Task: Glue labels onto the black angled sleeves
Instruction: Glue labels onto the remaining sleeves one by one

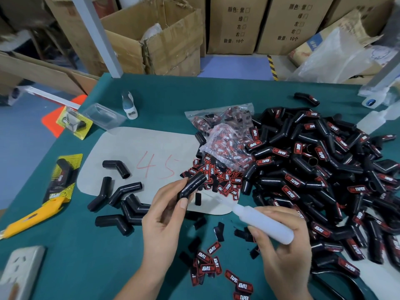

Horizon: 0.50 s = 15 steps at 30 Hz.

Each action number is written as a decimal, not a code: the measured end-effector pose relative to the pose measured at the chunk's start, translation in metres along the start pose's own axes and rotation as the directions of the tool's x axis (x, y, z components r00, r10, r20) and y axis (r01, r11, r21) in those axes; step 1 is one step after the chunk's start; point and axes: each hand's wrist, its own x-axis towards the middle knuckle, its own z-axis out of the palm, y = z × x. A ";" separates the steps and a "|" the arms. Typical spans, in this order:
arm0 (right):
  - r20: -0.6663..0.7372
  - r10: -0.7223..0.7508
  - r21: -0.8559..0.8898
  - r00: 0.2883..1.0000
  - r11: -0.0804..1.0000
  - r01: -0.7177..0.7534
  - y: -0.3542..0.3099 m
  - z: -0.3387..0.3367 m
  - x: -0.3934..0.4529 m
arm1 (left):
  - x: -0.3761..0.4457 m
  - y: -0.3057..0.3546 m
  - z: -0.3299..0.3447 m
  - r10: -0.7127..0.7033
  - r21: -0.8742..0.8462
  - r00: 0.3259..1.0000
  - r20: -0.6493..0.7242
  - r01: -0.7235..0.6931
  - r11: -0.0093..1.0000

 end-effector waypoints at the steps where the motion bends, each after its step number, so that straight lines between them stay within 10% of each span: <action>1: -0.010 -0.011 -0.031 1.000 0.999 0.011 0.000 0.001 -0.001 | -0.001 -0.001 -0.001 0.001 0.005 1.000 0.001 -0.001 1.000; 15: -0.040 -0.048 -0.123 0.998 0.991 0.043 0.005 -0.001 -0.004 | -0.004 -0.005 0.001 0.012 0.011 1.000 -0.013 -0.012 1.000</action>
